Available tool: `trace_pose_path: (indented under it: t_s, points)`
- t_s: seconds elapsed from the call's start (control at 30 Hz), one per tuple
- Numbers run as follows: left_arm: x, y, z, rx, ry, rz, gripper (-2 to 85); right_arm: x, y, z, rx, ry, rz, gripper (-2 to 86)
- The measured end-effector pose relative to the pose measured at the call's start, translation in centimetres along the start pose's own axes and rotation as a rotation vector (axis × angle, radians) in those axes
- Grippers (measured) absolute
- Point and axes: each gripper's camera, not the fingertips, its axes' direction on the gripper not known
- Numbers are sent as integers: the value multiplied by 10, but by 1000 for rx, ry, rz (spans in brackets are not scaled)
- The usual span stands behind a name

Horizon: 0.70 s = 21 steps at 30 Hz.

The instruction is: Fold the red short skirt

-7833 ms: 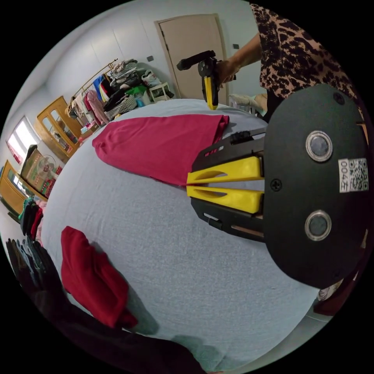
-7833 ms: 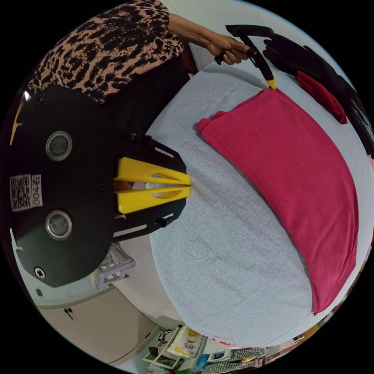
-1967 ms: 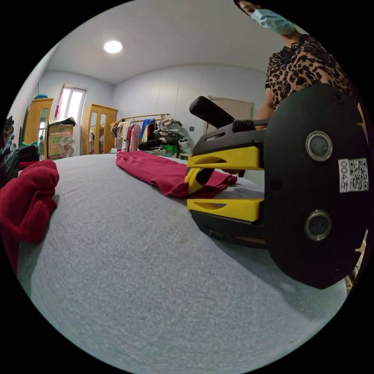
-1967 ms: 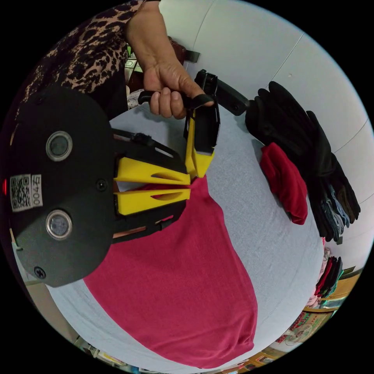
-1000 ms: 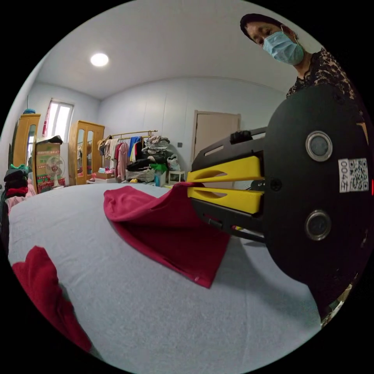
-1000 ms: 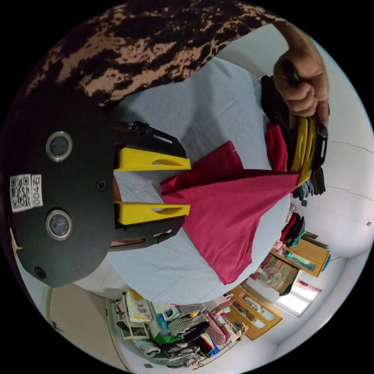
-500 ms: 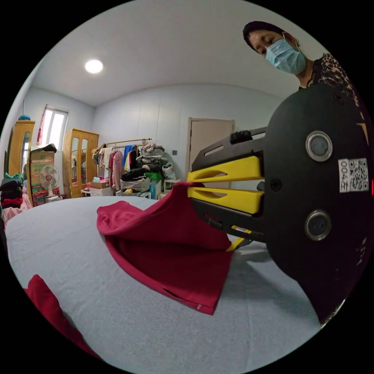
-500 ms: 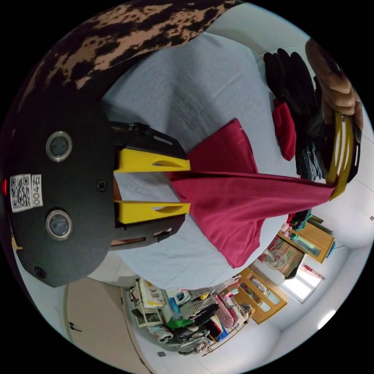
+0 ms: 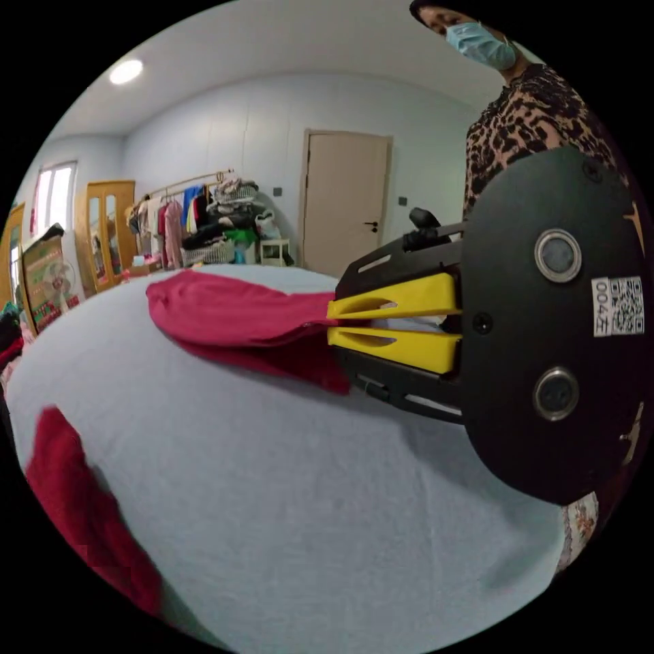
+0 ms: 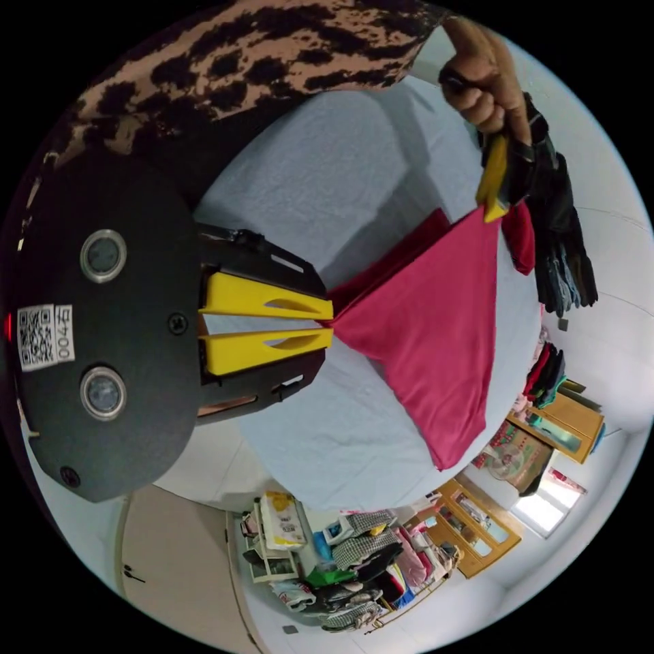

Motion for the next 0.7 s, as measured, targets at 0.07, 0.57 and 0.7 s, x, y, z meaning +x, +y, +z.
trace_pose_path:
  t_s: [0.07,0.57,0.7]
  points:
    - [-30,6,16,-6,36,-56,20,16,0,1,-27,-22,24,19]
    - [-19,-18,76,-49,-163,23,28,181,-9,-43,-93,-303,312,31]
    - [-20,-16,74,-67,-200,54,43,220,-9,-53,-110,-363,320,39]
